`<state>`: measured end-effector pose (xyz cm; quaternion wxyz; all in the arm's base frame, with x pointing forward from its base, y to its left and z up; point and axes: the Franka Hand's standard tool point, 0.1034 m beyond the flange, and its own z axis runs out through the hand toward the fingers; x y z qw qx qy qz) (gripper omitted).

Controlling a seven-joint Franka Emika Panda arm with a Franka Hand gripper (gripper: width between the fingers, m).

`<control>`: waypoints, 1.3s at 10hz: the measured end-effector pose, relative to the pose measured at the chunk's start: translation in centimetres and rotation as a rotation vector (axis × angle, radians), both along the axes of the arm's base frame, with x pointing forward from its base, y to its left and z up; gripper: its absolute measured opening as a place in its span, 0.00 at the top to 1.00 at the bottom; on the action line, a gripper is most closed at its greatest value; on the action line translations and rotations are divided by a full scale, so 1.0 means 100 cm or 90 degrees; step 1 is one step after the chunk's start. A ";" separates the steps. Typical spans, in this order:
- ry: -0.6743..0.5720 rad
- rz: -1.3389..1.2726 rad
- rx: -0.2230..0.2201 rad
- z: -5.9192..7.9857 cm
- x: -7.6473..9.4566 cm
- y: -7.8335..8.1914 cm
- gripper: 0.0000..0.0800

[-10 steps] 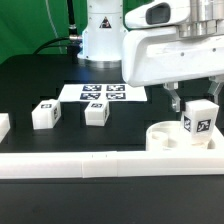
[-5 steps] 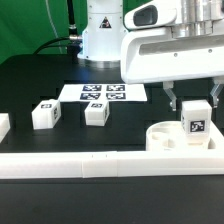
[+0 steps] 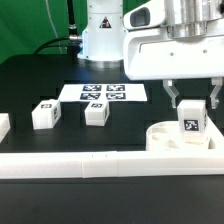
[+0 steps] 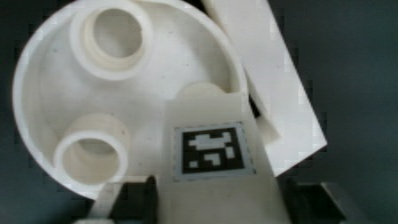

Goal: Assemble stool

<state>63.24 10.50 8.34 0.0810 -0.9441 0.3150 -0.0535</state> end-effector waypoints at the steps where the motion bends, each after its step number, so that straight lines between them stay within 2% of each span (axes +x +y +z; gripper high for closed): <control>1: 0.012 -0.075 0.017 0.000 -0.003 0.004 0.57; 3: 0.024 -0.183 0.032 0.001 -0.005 0.012 0.57; 10: 0.067 -0.481 0.107 0.002 -0.005 0.017 0.57; 13: 0.082 -0.553 0.133 0.002 -0.004 0.017 0.57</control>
Offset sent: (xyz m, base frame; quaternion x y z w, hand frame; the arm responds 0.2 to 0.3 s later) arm -0.0074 0.0061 0.0010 -0.0328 0.0019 0.2425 0.9696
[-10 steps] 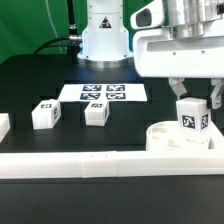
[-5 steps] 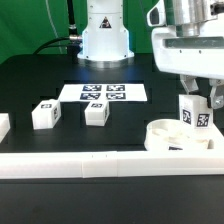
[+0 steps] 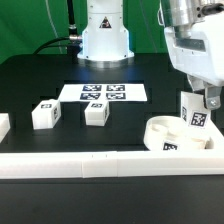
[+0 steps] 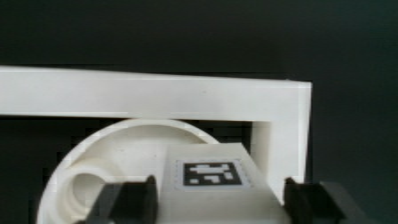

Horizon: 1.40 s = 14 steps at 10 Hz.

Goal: Assemble stool

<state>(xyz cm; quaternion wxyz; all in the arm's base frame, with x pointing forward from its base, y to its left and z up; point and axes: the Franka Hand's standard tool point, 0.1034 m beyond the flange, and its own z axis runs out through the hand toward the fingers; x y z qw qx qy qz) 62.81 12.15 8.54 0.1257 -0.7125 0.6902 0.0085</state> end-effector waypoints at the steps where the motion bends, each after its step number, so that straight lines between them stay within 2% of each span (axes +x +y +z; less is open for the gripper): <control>1: 0.000 0.001 0.001 0.000 0.000 0.000 0.57; 2: 0.000 0.007 0.001 0.000 0.000 0.001 0.57; 3: -0.002 0.015 0.000 -0.001 -0.001 0.001 0.34; 4: -0.005 0.039 -0.001 0.000 0.000 0.000 0.22; 5: -0.006 0.047 0.007 0.005 0.002 0.000 0.22; 7: -0.001 0.096 0.012 0.018 0.001 0.011 0.20; 11: -0.040 0.309 -0.020 0.016 -0.001 0.010 0.19; 12: -0.027 0.410 -0.028 0.018 -0.002 0.010 0.19; 14: -0.052 0.534 -0.053 0.021 0.003 0.011 0.19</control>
Offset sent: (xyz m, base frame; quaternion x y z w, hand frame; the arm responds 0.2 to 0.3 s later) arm 0.0000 0.0000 0.0000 0.0000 0.0000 -0.0650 0.9979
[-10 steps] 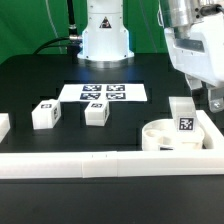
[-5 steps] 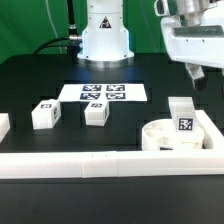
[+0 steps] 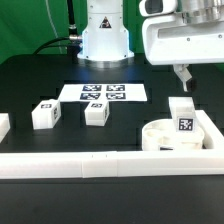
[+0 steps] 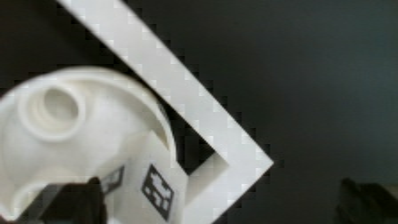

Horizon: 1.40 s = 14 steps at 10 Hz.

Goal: Assemble stool

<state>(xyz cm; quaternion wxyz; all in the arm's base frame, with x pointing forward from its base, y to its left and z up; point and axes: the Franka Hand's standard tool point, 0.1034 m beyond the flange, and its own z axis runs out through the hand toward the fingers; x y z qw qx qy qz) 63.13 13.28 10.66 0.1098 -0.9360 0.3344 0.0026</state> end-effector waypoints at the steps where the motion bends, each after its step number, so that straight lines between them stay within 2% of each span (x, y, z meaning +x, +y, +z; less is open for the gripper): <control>1: -0.013 0.013 -0.002 0.000 0.002 -0.002 0.19; 4: -0.042 0.156 -0.014 -0.001 0.002 -0.003 0.19; 5: -0.054 0.232 -0.030 0.000 0.002 -0.004 0.19; 6: -0.070 0.329 -0.058 0.001 0.005 -0.006 0.19; 8: -0.088 0.434 -0.078 0.002 0.008 -0.006 0.19; 12: -0.117 0.609 -0.093 0.002 0.008 -0.010 0.19; 14: -0.135 0.760 -0.117 0.000 0.010 -0.017 0.19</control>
Offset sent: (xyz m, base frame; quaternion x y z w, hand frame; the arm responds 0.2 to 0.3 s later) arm 0.0000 0.0000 0.0000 0.0000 0.0000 -0.1938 0.9810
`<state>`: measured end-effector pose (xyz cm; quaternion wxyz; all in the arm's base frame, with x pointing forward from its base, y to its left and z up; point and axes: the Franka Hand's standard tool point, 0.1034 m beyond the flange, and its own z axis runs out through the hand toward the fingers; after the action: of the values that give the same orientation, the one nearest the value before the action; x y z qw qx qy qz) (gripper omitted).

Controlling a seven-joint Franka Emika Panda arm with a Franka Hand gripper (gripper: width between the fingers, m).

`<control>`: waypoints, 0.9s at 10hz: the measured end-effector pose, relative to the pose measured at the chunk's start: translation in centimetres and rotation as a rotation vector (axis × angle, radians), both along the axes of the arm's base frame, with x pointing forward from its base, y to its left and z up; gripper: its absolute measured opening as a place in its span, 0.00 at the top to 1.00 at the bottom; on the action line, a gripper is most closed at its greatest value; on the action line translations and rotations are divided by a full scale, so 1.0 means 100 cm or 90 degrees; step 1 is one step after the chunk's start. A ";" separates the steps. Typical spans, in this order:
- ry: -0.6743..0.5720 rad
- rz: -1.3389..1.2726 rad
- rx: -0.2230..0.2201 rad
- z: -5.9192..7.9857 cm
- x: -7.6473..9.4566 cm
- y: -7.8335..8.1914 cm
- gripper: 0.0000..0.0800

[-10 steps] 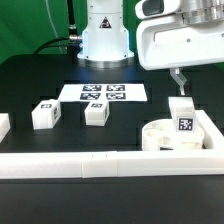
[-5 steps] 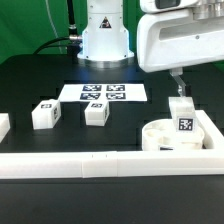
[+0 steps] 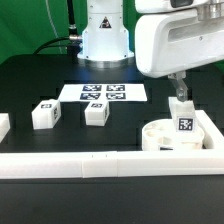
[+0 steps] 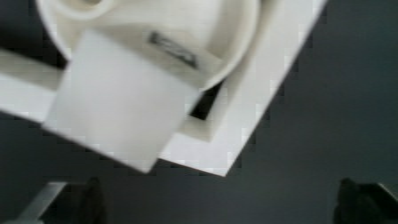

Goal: Assemble stool

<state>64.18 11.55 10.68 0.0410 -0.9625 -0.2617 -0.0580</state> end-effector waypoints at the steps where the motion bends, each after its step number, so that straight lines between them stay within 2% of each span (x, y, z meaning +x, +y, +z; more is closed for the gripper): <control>1: -0.005 0.051 -0.010 -0.001 0.000 -0.001 0.19; 6: -0.015 0.262 -0.036 -0.006 -0.002 -0.011 0.19; 9: -0.021 0.452 -0.070 -0.014 -0.004 -0.015 0.19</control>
Offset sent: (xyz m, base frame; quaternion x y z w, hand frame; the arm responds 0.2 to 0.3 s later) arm -0.0044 -0.0045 -0.0034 0.0259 -0.0101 -0.1263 0.9916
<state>63.78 10.08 9.27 0.0026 -0.8115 -0.5828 -0.0414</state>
